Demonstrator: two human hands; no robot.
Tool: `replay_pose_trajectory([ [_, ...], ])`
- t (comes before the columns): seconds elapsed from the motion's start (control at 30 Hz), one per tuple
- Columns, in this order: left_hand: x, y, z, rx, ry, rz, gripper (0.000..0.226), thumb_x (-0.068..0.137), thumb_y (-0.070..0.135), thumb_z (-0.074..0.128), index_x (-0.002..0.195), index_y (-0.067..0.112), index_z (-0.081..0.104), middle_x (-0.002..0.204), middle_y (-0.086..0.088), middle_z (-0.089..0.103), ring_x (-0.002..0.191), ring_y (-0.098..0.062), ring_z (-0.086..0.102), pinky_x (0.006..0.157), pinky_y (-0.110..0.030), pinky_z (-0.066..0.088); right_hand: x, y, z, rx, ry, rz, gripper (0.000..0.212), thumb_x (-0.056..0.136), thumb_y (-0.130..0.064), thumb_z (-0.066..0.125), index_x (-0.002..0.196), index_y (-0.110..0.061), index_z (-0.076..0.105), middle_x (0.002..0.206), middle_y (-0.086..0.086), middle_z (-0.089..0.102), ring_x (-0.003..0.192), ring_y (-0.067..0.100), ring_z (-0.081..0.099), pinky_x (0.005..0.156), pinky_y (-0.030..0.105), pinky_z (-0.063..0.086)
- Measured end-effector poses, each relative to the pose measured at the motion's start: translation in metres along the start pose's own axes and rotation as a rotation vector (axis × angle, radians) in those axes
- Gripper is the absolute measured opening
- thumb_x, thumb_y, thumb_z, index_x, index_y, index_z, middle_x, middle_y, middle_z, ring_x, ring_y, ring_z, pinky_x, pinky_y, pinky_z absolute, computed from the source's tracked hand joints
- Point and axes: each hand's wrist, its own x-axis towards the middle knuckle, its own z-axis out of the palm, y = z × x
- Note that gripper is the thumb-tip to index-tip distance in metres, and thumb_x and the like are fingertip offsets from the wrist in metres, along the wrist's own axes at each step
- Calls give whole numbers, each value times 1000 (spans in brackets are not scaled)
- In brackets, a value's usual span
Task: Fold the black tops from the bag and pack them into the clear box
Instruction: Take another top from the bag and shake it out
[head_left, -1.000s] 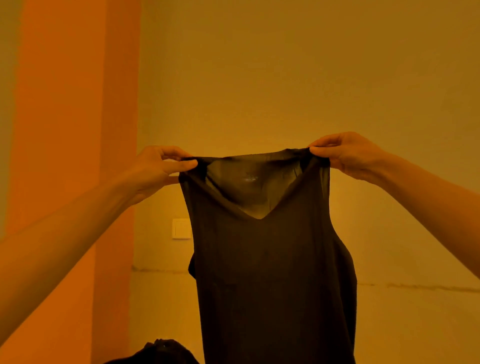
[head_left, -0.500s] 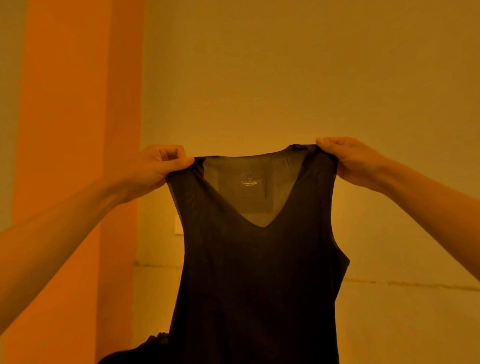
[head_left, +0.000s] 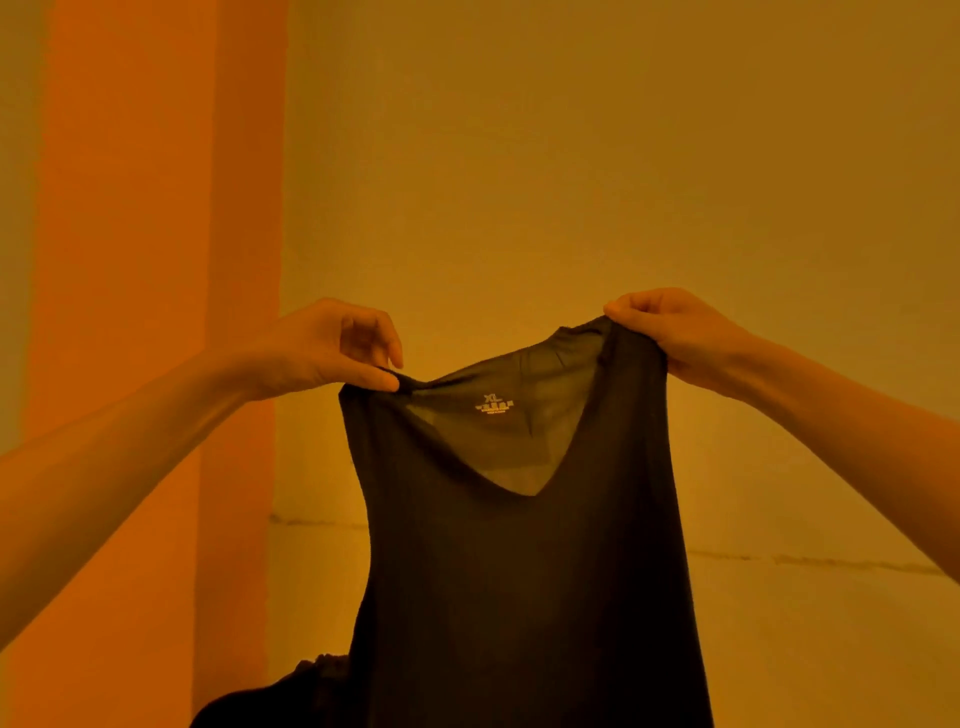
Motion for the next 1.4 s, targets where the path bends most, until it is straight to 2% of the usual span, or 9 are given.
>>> replay_pose_trajectory([
  [0.23,-11,-12,5,95,-33,18,40,55,58,91,69,24,76,66,-6,60,61,-10,55,53,-16,39,-11,9,-13,35,-366,185,38,92,-9,53,60,-15,73,65,1,66,58,7,64,54,16,50],
  [0.37,-11,-7,19,-71,8,17,19,79,35,79,71,20,69,74,7,63,71,-3,62,62,-11,44,-8,16,-4,54,-250,75,34,90,-21,58,59,-19,72,66,-3,65,66,6,63,67,19,49],
  [0.5,-5,-11,25,-308,63,1,40,62,51,90,69,21,63,83,-1,64,78,-11,64,65,-17,50,-3,24,2,38,-100,-21,27,87,-33,63,69,-17,74,74,1,65,73,12,60,71,23,46],
  [0.6,3,-16,27,-461,259,-15,32,72,39,83,63,23,57,75,2,63,70,-11,61,59,-18,45,-1,26,3,100,3,-61,25,86,-32,65,66,-19,74,71,-2,64,70,9,58,65,20,45],
  [0.67,5,-20,29,-266,348,42,25,73,27,81,62,23,58,75,6,67,71,-11,63,60,-18,48,1,27,1,97,34,-66,25,91,-27,63,71,-15,72,71,-1,65,69,9,59,64,20,46],
  [0.77,0,-25,28,177,215,82,22,72,17,86,74,15,64,78,2,69,64,-8,59,62,-13,47,3,28,-3,-28,27,-47,24,102,-19,55,82,-10,66,75,-1,64,72,11,60,67,27,47],
  [0.87,0,-29,27,391,144,79,23,74,36,82,82,18,69,74,9,66,60,-2,56,60,-12,43,2,29,-2,-172,50,-81,22,103,-21,54,98,-2,66,85,-1,63,81,13,58,77,31,46],
  [1.13,-1,-28,18,263,187,-8,59,64,85,65,55,28,57,50,9,39,48,-5,39,47,-15,28,1,19,5,-208,152,-124,35,98,-33,64,91,1,67,76,8,62,70,14,56,63,26,41],
  [1.4,-4,-20,12,105,57,-66,28,86,50,60,67,33,72,63,10,59,62,-8,54,60,-18,42,-8,8,-2,-292,16,-74,32,95,-41,63,76,-15,63,61,-2,53,53,7,45,46,18,34],
])
